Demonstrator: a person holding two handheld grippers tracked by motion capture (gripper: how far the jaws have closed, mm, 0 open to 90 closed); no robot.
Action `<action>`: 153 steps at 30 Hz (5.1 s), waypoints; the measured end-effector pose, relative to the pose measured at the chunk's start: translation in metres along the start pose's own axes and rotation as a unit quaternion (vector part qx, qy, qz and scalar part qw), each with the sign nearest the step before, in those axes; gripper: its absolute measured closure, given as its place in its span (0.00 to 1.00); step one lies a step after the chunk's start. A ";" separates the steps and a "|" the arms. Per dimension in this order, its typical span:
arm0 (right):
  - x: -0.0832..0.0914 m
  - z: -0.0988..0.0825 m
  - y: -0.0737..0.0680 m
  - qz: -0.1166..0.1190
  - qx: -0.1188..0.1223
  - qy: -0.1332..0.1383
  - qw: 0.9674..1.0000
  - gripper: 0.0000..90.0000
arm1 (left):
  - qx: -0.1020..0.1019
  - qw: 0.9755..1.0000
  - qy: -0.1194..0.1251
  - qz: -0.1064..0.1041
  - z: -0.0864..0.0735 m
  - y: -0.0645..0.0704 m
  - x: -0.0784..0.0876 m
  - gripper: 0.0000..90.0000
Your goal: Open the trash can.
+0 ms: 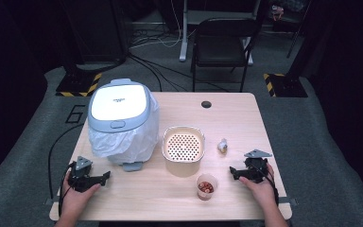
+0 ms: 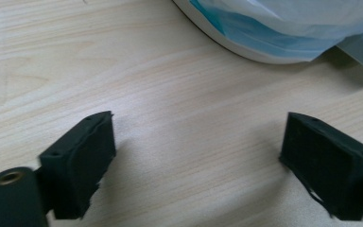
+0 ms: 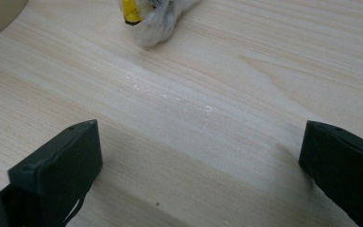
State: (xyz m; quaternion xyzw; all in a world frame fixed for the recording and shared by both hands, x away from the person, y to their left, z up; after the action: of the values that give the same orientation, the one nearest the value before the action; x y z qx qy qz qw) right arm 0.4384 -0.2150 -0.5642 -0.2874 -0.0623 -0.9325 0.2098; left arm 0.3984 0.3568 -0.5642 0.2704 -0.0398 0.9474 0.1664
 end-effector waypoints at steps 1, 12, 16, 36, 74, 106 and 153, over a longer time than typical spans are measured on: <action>0.000 0.000 0.000 0.000 0.000 0.000 1.000 0.00 | 0.000 1.000 0.000 0.000 0.000 0.000 0.000 0.16; 0.000 0.000 0.000 0.000 0.000 0.000 1.000 0.00 | 0.000 1.000 -0.001 -0.002 0.000 0.000 0.001 0.17; 0.000 0.000 0.000 0.000 0.000 0.000 1.000 0.00 | 0.004 1.000 -0.001 -0.005 0.000 0.002 0.001 0.17; 0.000 0.000 0.000 -0.002 0.002 -0.003 1.000 0.00 | 0.004 0.999 0.019 -0.049 0.013 0.025 0.014 0.40; 0.000 0.000 0.000 -0.003 0.004 -0.001 1.000 0.00 | -0.073 0.987 0.014 -0.145 0.040 0.114 0.009 0.52; 0.000 0.000 -0.003 0.000 0.003 -0.003 1.000 0.00 | -0.164 0.977 0.013 -0.133 0.039 0.128 -0.017 0.48; 0.000 0.000 -0.004 -0.003 0.001 0.000 1.000 0.00 | -0.089 0.993 0.041 0.071 0.023 0.154 -0.030 0.64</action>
State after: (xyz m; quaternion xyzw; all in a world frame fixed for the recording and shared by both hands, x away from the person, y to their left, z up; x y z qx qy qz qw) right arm 0.4371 -0.2115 -0.5646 -0.2866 -0.0642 -0.9331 0.2074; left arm 0.3820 0.1993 -0.5580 0.2116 -0.1363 0.9598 0.1242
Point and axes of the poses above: each handheld gripper's, and its own axes: x roughly backward along the jaws, z roughly out of its top, y roughly to its right, the point moved 5 cm from there along -x, roughly forward along the jaws, and after that the axes turned 10 degrees about y, right-handed, at the moved point
